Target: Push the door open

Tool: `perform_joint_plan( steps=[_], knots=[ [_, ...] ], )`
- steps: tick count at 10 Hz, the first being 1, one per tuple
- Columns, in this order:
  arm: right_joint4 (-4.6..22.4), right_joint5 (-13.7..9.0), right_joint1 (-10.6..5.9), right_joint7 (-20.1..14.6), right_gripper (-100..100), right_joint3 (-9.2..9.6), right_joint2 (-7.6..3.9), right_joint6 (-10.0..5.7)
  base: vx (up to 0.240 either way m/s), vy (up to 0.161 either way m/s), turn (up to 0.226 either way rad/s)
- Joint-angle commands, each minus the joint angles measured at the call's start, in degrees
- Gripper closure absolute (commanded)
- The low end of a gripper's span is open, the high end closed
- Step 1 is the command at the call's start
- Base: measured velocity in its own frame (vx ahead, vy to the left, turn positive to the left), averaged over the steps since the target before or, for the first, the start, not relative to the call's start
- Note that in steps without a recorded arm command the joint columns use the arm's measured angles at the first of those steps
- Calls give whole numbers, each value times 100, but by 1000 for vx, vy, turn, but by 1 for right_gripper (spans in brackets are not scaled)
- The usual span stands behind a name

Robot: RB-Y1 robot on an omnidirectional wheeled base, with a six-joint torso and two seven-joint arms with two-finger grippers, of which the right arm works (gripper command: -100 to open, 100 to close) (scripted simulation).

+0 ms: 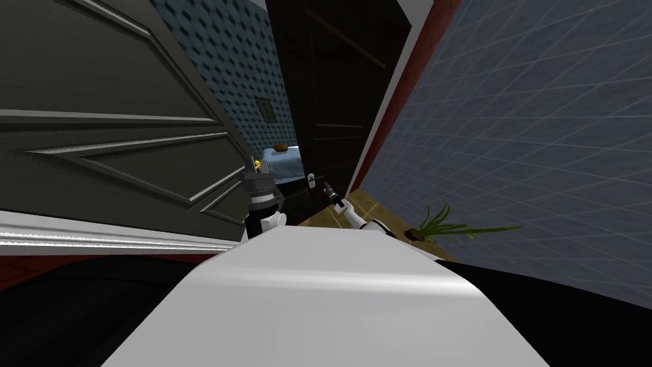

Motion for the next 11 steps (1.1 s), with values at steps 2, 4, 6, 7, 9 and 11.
perform_joint_plan(
  steps=[2,4,6,7,9,11],
  knots=[
    [24,-9,-6,39,-100,-44,8,7,178,131,26],
    [53,-18,-12,79,-100,-90,36,9,180,112,40],
    [78,-26,-17,113,-100,-130,78,11,192,129,29],
    [88,-29,-19,126,-100,-146,98,11,169,98,23],
    [82,-27,-18,118,100,-135,87,10,32,20,-1],
    [82,-27,-18,118,100,-135,87,10,-22,-17,5]
  ],
)
